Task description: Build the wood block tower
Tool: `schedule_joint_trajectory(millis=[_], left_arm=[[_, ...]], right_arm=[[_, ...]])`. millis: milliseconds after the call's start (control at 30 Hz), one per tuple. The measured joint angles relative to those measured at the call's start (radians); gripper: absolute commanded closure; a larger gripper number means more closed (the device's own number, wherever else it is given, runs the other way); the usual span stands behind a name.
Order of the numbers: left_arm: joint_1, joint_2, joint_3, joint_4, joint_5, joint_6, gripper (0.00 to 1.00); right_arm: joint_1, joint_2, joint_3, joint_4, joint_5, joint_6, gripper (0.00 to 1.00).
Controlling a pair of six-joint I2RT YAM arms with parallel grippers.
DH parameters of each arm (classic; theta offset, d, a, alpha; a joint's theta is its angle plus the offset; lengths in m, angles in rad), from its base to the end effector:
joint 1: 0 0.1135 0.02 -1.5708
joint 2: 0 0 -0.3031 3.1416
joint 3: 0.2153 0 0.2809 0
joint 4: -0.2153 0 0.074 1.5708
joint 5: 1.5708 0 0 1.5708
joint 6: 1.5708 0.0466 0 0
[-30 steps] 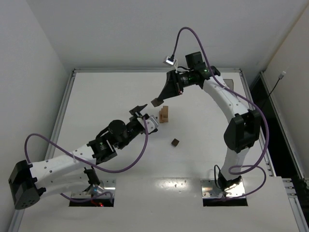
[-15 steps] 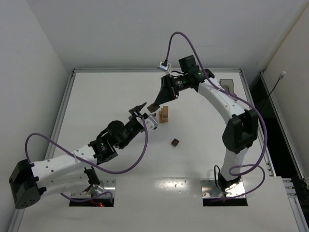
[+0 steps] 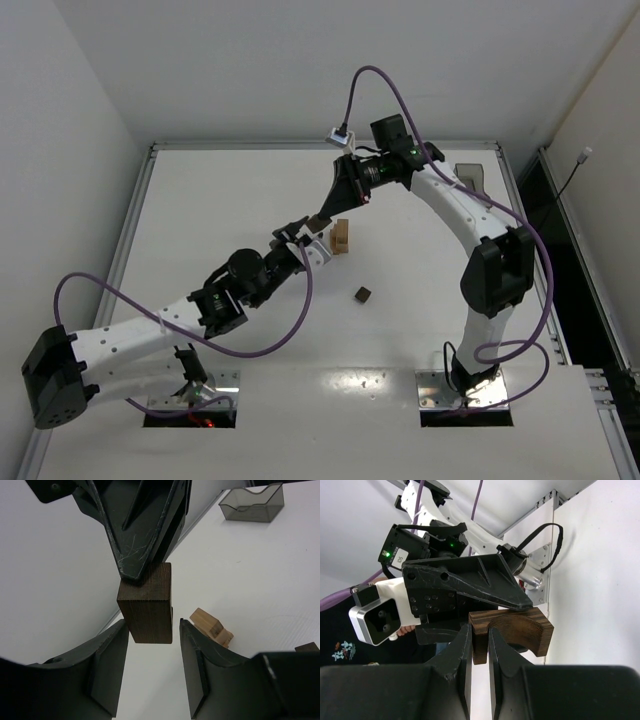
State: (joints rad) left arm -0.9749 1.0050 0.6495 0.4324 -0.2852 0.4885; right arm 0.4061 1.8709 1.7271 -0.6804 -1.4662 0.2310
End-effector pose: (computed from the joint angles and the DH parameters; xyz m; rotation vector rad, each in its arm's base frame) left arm 0.1534 -0.2029 0.3392 0.8191 1.2561 -0.1789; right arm 0.3890 0.2177 0.3652 -0.9178 2.0191 2.0454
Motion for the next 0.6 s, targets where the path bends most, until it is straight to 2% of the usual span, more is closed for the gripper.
schedule_joint_trajectory(millis=[167,233,467,533,600], left_arm=[[0.0,0.008,0.0,0.002,0.0,0.0,0.59],[0.0,0.008,0.0,0.002,0.0,0.0,0.64],[0.0,0.009,0.0,0.014,-0.011,-0.012,0.95],[0.0,0.009,0.0,0.014,-0.011,-0.012,1.0],[0.0,0.009,0.0,0.013,-0.012,-0.012,1.0]], right_arm=[[0.006,0.0,0.0,0.0,0.0,0.002,1.0],[0.01,0.0,0.0,0.0,0.0,0.002,1.0],[0.014,-0.013,-0.008,0.014,0.003,0.002,1.0],[0.014,-0.015,-0.013,0.02,0.003,0.004,1.0],[0.014,-0.015,-0.014,0.023,0.004,0.006,1.0]])
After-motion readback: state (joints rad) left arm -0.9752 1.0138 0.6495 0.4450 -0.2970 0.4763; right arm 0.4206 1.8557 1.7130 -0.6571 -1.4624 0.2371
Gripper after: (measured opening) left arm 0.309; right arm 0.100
